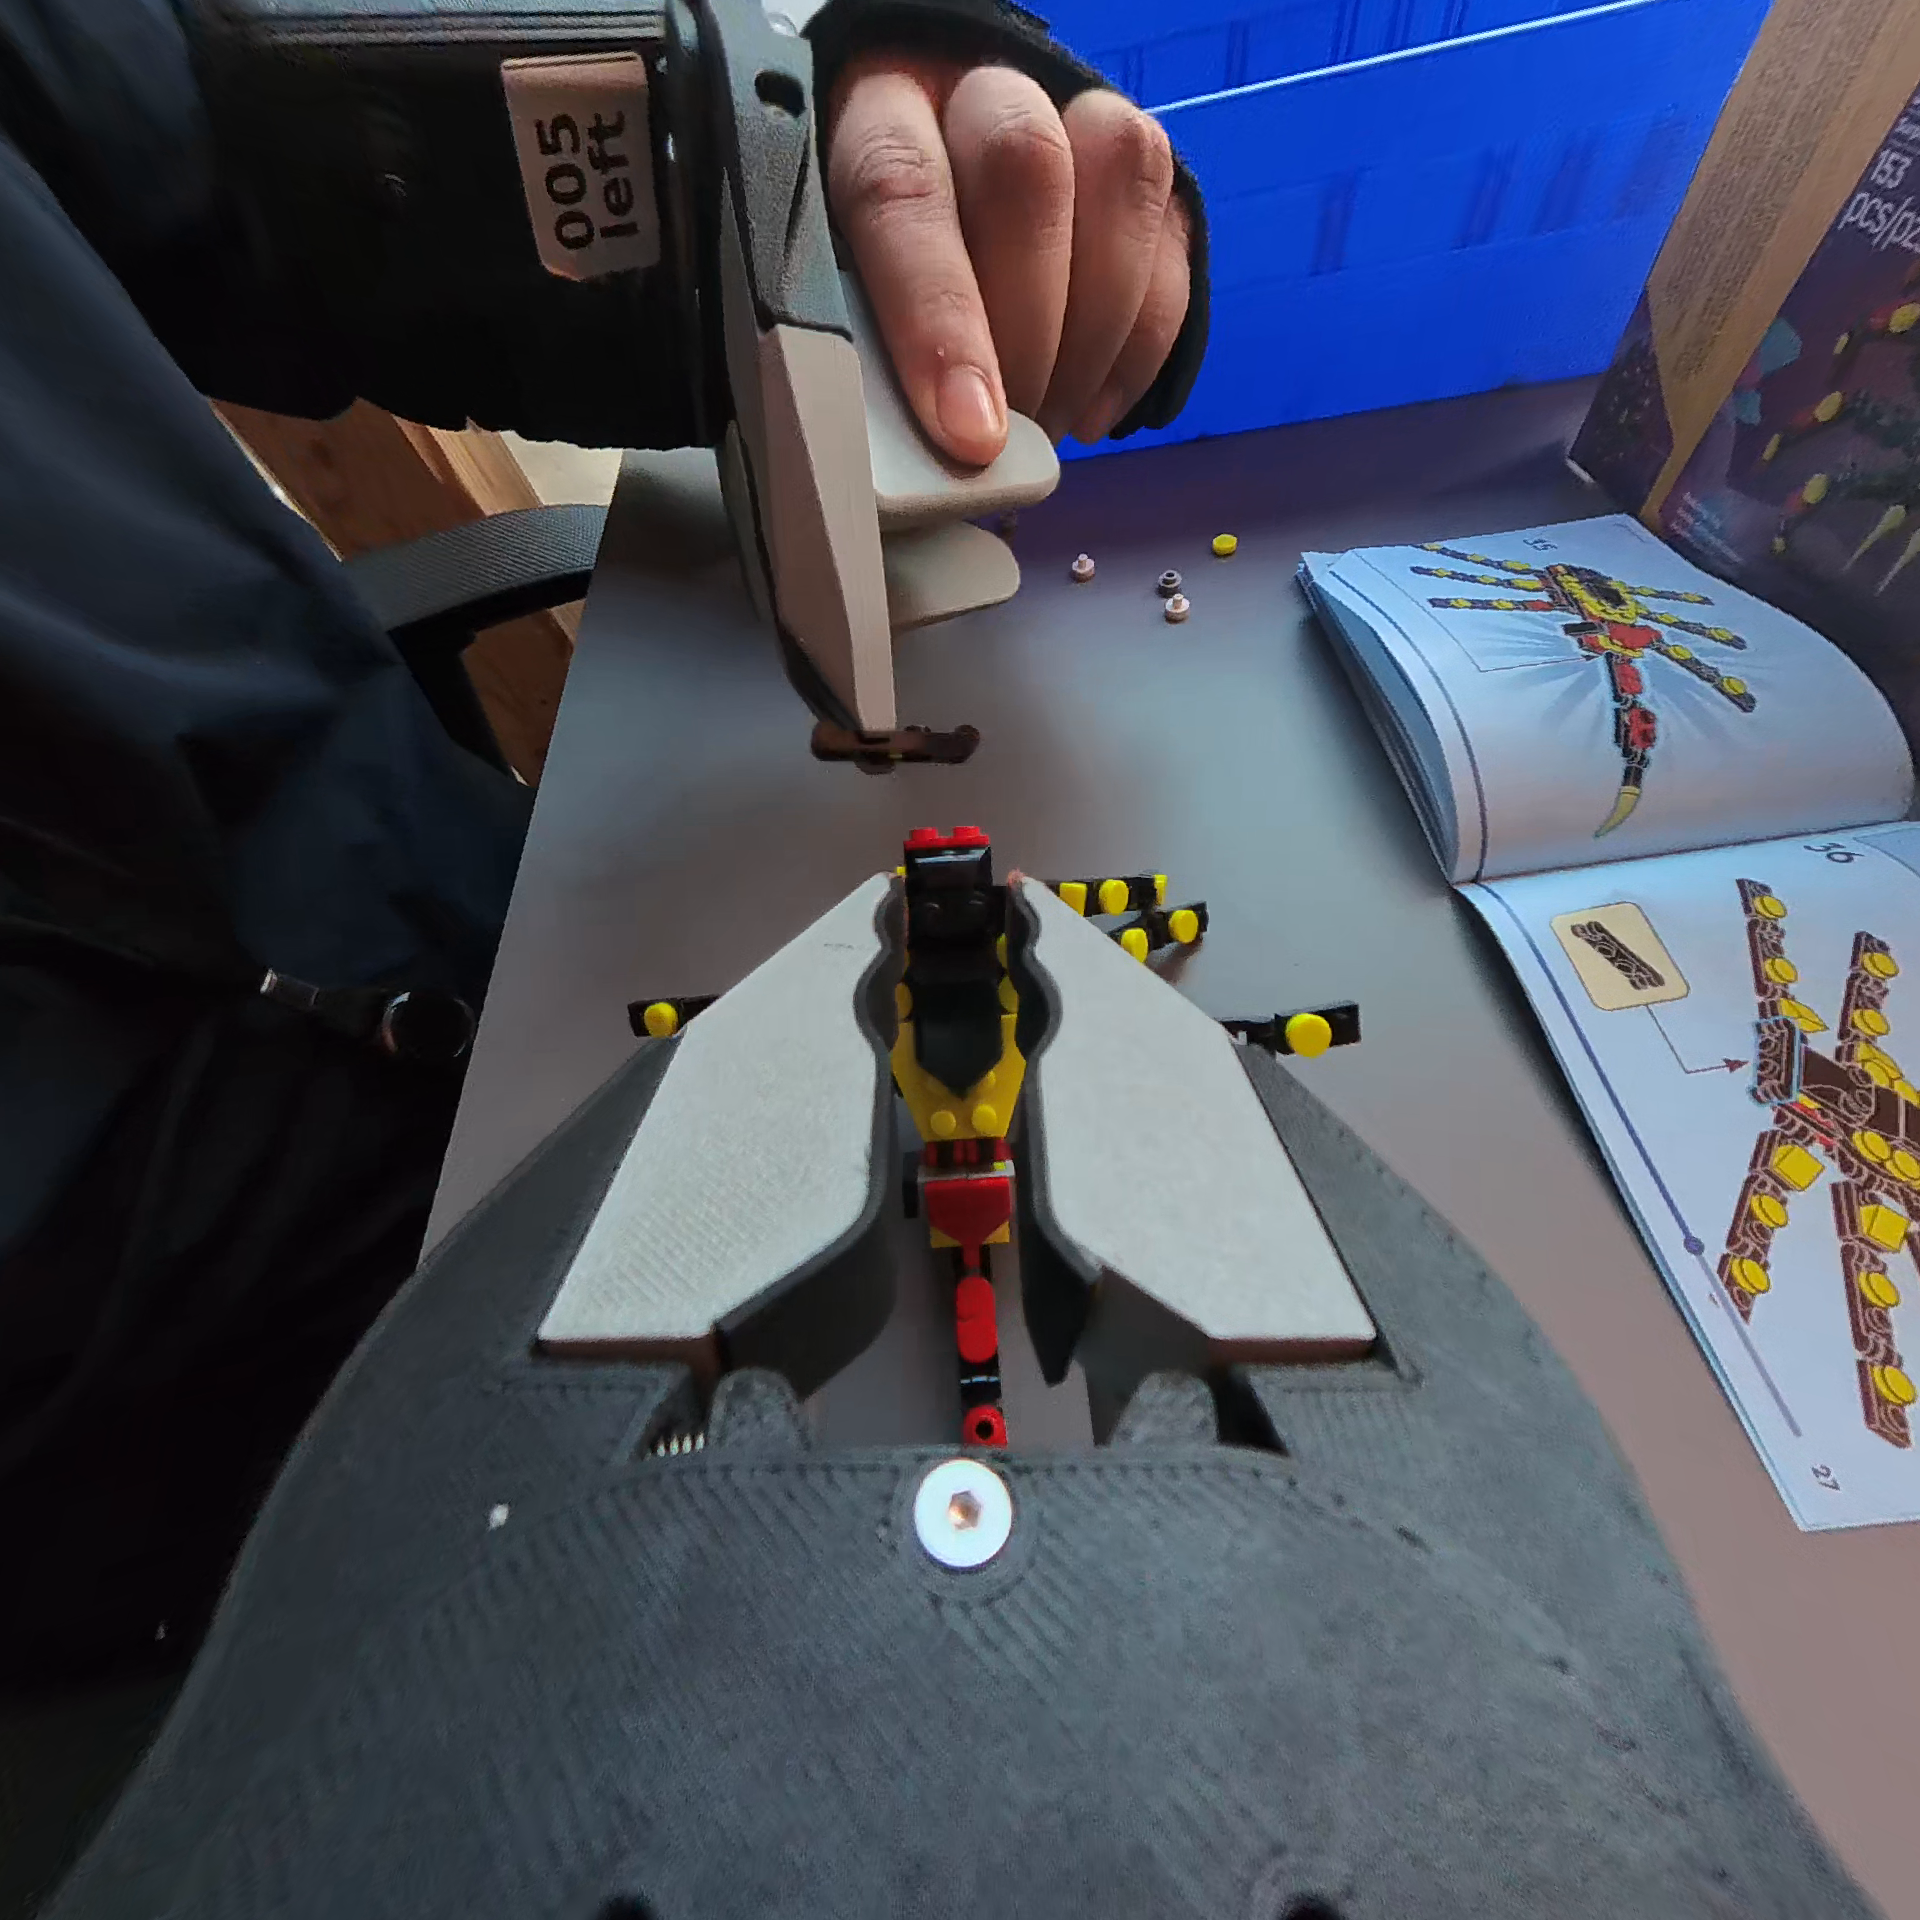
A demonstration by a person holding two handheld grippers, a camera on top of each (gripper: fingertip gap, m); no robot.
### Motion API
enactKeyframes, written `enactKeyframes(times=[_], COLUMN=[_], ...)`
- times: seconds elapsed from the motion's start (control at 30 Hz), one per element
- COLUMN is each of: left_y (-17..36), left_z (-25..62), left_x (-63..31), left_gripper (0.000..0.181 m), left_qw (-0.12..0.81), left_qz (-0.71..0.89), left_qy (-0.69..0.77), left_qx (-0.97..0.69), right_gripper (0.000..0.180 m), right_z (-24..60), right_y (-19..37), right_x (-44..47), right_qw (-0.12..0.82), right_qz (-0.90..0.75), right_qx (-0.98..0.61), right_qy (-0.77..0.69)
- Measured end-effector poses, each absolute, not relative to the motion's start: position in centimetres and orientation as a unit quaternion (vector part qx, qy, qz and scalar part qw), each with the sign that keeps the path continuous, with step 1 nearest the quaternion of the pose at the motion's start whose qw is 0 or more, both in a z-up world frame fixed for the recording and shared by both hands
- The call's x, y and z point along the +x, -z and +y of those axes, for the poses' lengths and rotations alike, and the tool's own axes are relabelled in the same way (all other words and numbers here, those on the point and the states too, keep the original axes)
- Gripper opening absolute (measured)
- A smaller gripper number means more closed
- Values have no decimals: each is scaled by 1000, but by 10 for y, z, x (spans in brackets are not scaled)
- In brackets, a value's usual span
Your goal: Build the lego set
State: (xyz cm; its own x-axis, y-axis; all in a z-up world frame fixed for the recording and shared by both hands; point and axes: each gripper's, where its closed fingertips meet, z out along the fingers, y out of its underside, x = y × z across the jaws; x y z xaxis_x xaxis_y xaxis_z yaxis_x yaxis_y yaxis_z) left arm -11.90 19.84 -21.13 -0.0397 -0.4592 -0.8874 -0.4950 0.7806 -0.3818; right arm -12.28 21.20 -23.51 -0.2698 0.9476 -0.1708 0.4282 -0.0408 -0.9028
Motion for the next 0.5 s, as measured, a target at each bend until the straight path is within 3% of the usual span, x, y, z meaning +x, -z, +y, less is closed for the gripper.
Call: enactKeyframes(times=[0.03, 0.5], left_y=[211, 227], left_z=[199, 207], left_x=[-119, -119], left_gripper=[5, 5], left_qw=[612, 597], left_qz=[715, 718], left_qy=[-3, 5], left_qx=[-338, -359], right_gripper=[16, 17], right_z=[212, 211], right_y=[235, 235], right_x=[-123, -122], right_qw=[271, 265], right_qz=[-635, -621], right_qx=[-540, -545], right_qy=[-482, -497])
